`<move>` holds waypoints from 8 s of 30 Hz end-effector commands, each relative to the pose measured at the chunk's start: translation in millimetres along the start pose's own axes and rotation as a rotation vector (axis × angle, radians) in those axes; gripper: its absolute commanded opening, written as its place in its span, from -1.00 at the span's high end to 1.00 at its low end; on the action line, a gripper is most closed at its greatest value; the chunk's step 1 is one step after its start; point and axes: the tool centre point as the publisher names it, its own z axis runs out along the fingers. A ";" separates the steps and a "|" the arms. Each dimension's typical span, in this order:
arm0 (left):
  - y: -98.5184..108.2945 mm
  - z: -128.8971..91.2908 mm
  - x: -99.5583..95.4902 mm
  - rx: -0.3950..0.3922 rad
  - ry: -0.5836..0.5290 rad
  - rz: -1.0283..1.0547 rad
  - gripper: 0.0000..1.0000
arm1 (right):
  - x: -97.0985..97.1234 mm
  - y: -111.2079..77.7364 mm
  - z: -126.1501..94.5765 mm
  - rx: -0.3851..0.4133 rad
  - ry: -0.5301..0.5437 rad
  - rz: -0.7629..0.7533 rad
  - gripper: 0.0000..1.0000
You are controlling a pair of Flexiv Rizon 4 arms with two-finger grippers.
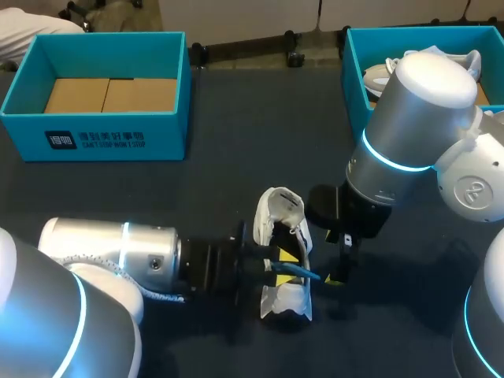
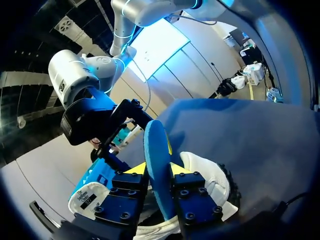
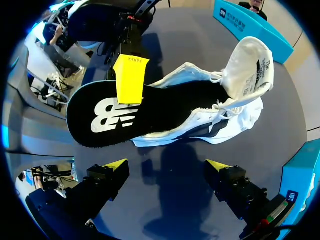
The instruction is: Take the shoe out of the shoebox, open the shoe tongue, remove and reinsert the insole, then place the shoe into the shoebox
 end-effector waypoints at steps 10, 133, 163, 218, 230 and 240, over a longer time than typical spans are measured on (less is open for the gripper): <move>-3.2 7.8 0.4 -0.022 0.139 -0.026 1.00 | 0.6 -0.5 1.1 -0.001 -0.001 0.000 -1.00; 0.6 5.4 -4.3 -0.015 0.088 -0.005 0.48 | 0.6 -0.5 1.1 -0.001 -0.001 0.000 -1.00; 34.9 0.3 5.0 -0.093 0.065 0.227 1.00 | 0.6 -0.5 1.1 -0.001 -0.001 0.000 -1.00; 50.0 -5.0 11.6 -0.317 0.207 0.143 1.00 | 0.6 -0.5 1.1 -0.001 -0.001 0.000 -1.00; 31.3 -10.7 9.2 -0.204 0.143 -0.010 0.40 | 0.6 -0.5 1.1 -0.001 -0.001 0.000 -1.00; 8.1 -18.4 -0.9 -0.141 0.139 -0.053 0.27 | 0.6 -0.5 1.1 -0.001 -0.001 0.000 -1.00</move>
